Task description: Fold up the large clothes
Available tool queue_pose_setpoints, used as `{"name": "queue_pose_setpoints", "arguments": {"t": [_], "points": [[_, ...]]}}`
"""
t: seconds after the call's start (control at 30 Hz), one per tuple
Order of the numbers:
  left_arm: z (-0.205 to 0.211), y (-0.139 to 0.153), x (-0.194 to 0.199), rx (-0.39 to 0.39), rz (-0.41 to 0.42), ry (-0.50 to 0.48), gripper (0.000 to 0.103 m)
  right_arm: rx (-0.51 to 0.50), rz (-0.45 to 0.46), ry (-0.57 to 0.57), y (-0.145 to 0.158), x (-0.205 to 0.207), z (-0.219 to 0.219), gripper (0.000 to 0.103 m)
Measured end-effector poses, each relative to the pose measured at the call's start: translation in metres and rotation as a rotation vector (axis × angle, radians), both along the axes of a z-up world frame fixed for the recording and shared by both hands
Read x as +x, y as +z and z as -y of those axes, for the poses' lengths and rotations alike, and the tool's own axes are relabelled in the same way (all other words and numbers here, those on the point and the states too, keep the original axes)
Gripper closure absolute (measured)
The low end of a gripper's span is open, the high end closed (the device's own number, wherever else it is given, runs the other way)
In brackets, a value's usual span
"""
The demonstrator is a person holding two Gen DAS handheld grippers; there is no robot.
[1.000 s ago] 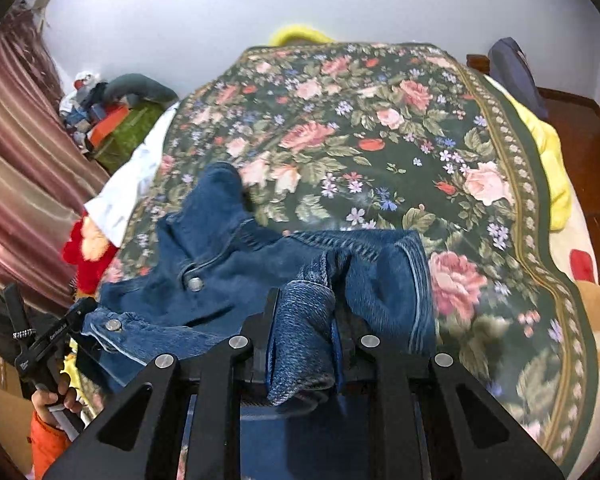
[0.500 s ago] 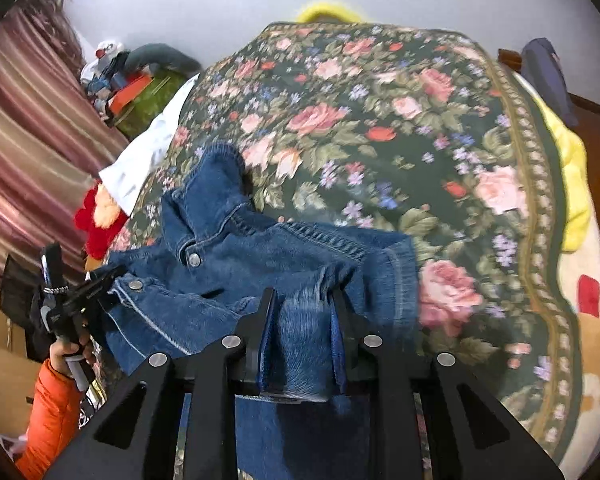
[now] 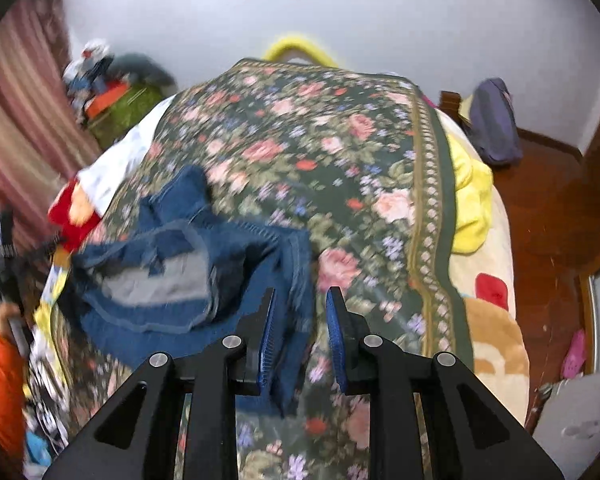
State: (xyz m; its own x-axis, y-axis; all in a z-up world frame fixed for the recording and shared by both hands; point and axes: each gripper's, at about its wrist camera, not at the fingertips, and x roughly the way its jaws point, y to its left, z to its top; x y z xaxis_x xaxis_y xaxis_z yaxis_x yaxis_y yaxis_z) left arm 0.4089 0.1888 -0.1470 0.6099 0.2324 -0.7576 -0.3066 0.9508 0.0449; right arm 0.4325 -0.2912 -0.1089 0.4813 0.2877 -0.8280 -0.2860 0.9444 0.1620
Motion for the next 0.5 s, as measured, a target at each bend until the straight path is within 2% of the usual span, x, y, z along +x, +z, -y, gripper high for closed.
{"name": "queue_pose_setpoints", "arguments": {"t": [0.1, 0.23, 0.4, 0.5], "points": [[0.004, 0.008, -0.015, -0.009, -0.010, -0.055, 0.026, 0.006, -0.007, 0.053, -0.008, -0.015, -0.018, 0.083], [0.027, -0.006, -0.038, 0.014, -0.068, -0.165, 0.026, 0.011, -0.030, 0.112, -0.021, -0.027, -0.041, 0.083], [0.064, -0.051, -0.060, 0.014, -0.159, -0.274, 0.026, 0.019, -0.027, 0.161, -0.042, -0.038, -0.065, 0.083], [0.082, -0.078, -0.057, -0.003, -0.203, -0.309, 0.026, -0.008, -0.063, 0.187, -0.059, -0.034, -0.081, 0.083]]}}
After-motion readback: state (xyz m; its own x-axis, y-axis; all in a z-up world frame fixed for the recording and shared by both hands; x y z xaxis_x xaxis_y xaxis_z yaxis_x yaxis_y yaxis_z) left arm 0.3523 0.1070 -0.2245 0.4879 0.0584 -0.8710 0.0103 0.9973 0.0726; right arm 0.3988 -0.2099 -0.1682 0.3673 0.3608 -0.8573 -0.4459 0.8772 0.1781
